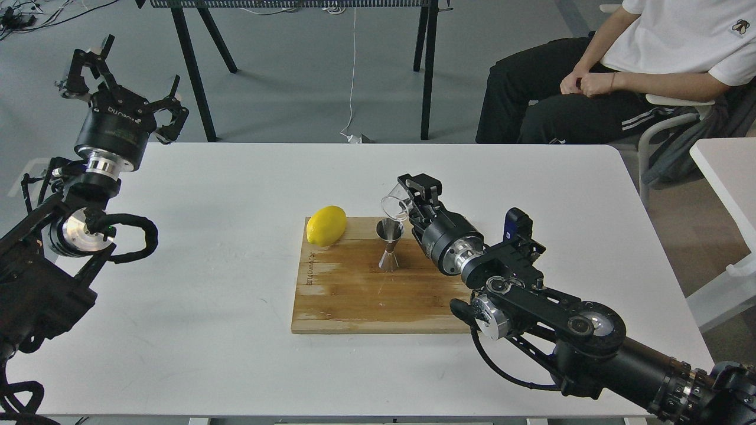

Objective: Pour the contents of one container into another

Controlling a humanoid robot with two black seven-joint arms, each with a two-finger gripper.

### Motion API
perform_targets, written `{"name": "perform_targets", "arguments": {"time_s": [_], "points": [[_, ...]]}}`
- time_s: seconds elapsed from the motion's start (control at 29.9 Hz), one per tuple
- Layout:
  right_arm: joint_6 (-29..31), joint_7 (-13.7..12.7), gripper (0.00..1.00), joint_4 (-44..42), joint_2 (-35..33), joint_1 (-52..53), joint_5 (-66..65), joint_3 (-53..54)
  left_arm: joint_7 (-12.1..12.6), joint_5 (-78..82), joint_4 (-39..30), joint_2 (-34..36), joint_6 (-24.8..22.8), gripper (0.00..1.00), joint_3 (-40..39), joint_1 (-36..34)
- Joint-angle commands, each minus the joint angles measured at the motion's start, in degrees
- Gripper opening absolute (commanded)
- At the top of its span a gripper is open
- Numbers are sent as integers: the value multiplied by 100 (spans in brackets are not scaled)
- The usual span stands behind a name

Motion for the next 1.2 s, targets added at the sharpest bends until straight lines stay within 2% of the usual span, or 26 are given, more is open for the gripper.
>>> {"name": "perform_targets", "arguments": {"time_s": [0.0, 0.43, 0.7, 1.17], "points": [[-21, 2, 27, -7, -9, 8, -44, -72, 0, -5, 0, -6, -3, 100, 7, 0], [-100, 19, 27, -95, -44, 61, -255, -98, -9, -6, -9, 47, -3, 100, -2, 0], [-302, 212, 27, -297, -17, 87, -782, -485, -9, -6, -9, 55, -3, 100, -1, 0], [-307, 221, 27, -288, -9, 175, -791, -511, -9, -6, -9, 64, -12, 100, -1, 9]]}}
